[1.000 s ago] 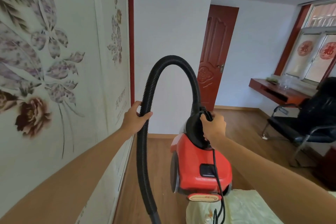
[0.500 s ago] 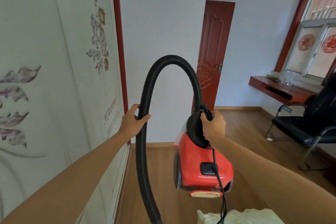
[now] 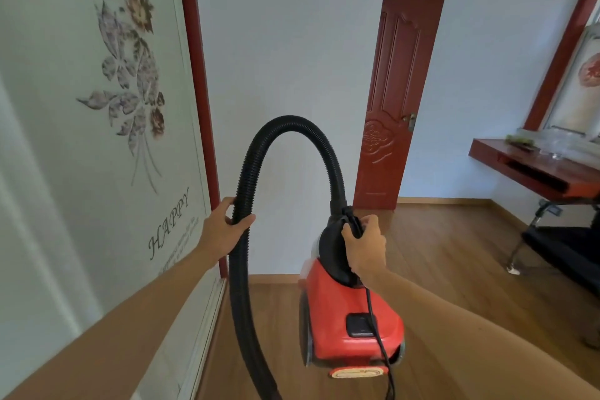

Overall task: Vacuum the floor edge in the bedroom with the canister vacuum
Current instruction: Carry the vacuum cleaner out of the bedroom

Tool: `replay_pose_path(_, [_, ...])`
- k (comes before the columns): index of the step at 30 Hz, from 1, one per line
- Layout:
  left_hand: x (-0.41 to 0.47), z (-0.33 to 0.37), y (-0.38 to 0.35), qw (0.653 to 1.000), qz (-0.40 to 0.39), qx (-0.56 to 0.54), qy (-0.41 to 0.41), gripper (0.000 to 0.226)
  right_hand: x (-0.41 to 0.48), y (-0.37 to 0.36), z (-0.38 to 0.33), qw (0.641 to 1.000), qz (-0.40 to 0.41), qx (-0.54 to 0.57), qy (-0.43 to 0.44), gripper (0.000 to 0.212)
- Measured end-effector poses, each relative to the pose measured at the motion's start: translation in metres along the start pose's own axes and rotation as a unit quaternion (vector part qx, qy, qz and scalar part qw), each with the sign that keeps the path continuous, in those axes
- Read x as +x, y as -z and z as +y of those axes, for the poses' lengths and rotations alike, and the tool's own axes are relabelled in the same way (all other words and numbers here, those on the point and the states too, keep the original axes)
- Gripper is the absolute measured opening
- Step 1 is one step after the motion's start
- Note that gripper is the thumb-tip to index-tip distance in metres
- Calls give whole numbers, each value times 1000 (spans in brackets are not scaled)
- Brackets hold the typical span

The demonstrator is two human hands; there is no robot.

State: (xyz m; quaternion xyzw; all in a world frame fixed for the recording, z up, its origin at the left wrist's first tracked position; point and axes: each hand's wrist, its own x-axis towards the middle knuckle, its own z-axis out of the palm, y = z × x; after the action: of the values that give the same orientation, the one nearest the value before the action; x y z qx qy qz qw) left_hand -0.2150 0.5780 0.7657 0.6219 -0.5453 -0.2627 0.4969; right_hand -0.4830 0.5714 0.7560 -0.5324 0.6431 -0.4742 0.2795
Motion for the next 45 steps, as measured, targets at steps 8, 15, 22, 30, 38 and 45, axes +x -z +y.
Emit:
replay_pose_path(8, [72, -15, -30, 1000, 9, 15, 20, 42, 86, -38, 9, 1000, -22, -7, 6, 20])
replay_pose_path(15, [136, -28, -20, 999, 16, 36, 14, 39, 138, -76, 4, 999, -25, 4, 19, 18])
replay_pose_path(22, [212, -67, -15, 998, 3, 57, 11, 44, 191, -134, 5, 1000, -30, 3, 8, 16])
replay_pose_path(30, [303, -132, -16, 997, -23, 69, 13, 44, 246, -212, 17, 999, -25, -17, -42, 19])
replay_pose_path(38, [353, -204, -40, 993, -27, 112, 27, 41, 280, -275, 54, 996, -16, -24, -89, 14])
replay_pose_path(45, [388, -264, -66, 988, -32, 137, 64, 46, 305, -322, 101, 992, -19, -20, -127, 11])
